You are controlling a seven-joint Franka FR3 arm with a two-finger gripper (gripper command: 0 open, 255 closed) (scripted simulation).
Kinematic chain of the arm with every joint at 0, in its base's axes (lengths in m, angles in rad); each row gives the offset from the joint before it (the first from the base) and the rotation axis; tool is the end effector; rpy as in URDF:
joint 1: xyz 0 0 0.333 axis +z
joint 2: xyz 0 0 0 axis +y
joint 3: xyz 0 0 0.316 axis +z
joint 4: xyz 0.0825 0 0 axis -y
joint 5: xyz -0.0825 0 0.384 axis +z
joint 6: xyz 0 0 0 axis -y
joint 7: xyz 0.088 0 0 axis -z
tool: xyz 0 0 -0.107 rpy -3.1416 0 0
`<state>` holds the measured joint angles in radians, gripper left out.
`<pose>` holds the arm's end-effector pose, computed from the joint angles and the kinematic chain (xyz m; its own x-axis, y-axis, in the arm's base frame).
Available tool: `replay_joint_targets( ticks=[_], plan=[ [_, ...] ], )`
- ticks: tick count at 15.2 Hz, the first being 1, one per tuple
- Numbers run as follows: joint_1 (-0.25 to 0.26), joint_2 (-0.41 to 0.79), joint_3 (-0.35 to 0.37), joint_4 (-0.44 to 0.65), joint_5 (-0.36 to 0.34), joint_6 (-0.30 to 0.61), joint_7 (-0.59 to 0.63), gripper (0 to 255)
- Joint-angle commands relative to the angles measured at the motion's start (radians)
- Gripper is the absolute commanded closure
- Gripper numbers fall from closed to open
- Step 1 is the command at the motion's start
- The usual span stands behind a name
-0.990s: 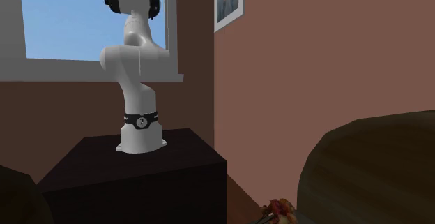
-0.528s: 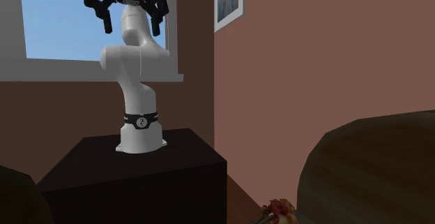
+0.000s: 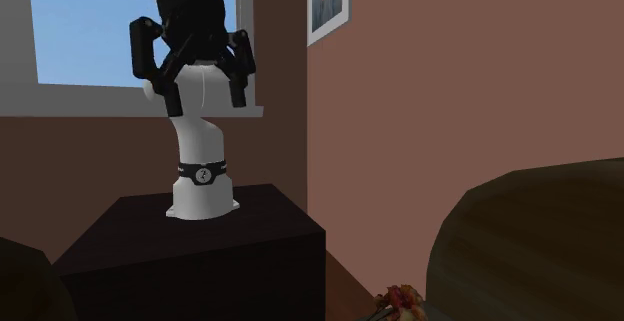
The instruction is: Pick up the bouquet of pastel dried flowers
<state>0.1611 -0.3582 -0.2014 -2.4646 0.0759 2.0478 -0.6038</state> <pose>0.4208 -0.0136 0.4183 0.8577 0.5137 0.0200 0.5106 -0.8467 -0.1499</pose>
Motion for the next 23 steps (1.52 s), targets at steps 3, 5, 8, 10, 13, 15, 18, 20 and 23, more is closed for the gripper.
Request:
replay_joint_targets(
  ticks=[3,5,8,10,13,15,18,20,23],
  plan=[
    [0.044,0.162,-0.021,0.042,0.055,0.093,-0.133,0],
    [0.062,0.241,-0.023,0.066,0.089,0.132,-0.200,0],
    [0.083,0.359,-0.016,0.110,0.142,0.181,-0.299,0],
    [0.092,0.437,-0.005,0.145,0.178,0.208,-0.363,0],
    [0.098,0.552,0.020,0.203,0.225,0.240,-0.453,0],
    [0.099,0.627,0.042,0.246,0.251,0.258,-0.507,0],
    [0.098,0.735,0.077,0.315,0.278,0.279,-0.578,0],
    [0.098,0.806,0.102,0.364,0.288,0.289,-0.619,0],
    [0.100,0.908,0.136,0.439,0.294,0.302,-0.672,0]
  ],
)
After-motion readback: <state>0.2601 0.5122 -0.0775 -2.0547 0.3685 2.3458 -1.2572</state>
